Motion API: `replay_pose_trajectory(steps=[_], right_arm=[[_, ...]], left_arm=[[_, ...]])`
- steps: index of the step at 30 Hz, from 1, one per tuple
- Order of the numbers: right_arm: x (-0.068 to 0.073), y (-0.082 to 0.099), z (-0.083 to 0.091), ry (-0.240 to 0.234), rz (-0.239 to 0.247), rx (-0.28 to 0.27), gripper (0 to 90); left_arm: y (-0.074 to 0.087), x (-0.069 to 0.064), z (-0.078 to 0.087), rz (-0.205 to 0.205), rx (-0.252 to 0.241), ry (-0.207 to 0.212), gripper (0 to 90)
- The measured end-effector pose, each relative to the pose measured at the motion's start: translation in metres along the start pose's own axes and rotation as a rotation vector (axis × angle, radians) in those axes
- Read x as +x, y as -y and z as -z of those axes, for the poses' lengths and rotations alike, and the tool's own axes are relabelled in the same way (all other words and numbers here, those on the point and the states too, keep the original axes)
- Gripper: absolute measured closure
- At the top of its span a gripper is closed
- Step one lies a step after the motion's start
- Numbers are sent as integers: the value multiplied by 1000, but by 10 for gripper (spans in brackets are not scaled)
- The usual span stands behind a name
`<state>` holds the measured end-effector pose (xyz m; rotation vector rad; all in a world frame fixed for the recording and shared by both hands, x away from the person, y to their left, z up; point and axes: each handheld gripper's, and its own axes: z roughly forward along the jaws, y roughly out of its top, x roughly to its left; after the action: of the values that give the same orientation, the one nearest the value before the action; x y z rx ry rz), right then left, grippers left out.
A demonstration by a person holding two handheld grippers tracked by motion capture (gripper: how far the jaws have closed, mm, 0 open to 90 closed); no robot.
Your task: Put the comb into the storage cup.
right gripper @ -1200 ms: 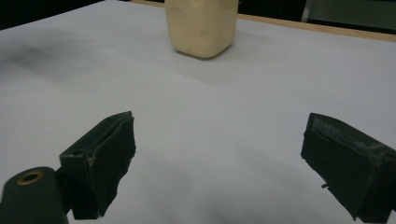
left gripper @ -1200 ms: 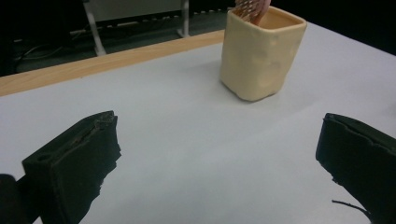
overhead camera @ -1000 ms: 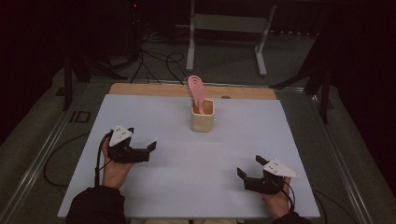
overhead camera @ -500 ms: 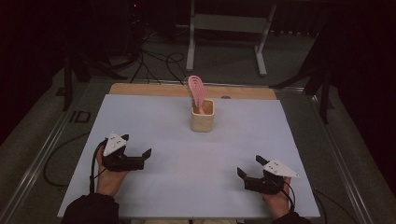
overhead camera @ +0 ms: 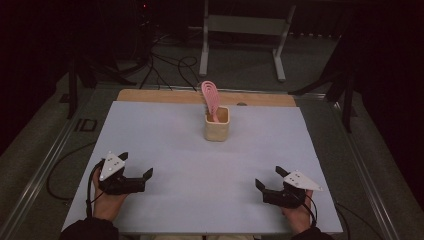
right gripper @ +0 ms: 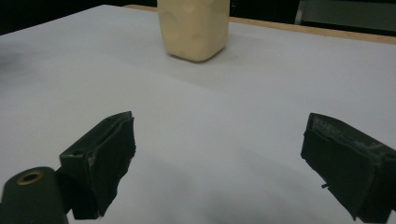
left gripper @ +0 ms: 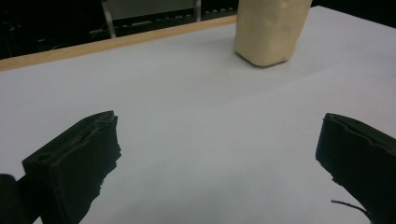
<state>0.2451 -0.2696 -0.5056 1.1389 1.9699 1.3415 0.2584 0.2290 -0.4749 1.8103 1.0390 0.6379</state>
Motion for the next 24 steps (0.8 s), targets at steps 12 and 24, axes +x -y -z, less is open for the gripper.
replay_pose_trajectory(steps=[12, 24], right_arm=[[-5, -3, 4, 12, 1, -20, 94], [-12, -3, 9, 21, 0, -24, 94]], left_arm=[[27, -2, 21, -8, -5, -19, 0], [38, 4, 28, 9, -27, -68, 0]])
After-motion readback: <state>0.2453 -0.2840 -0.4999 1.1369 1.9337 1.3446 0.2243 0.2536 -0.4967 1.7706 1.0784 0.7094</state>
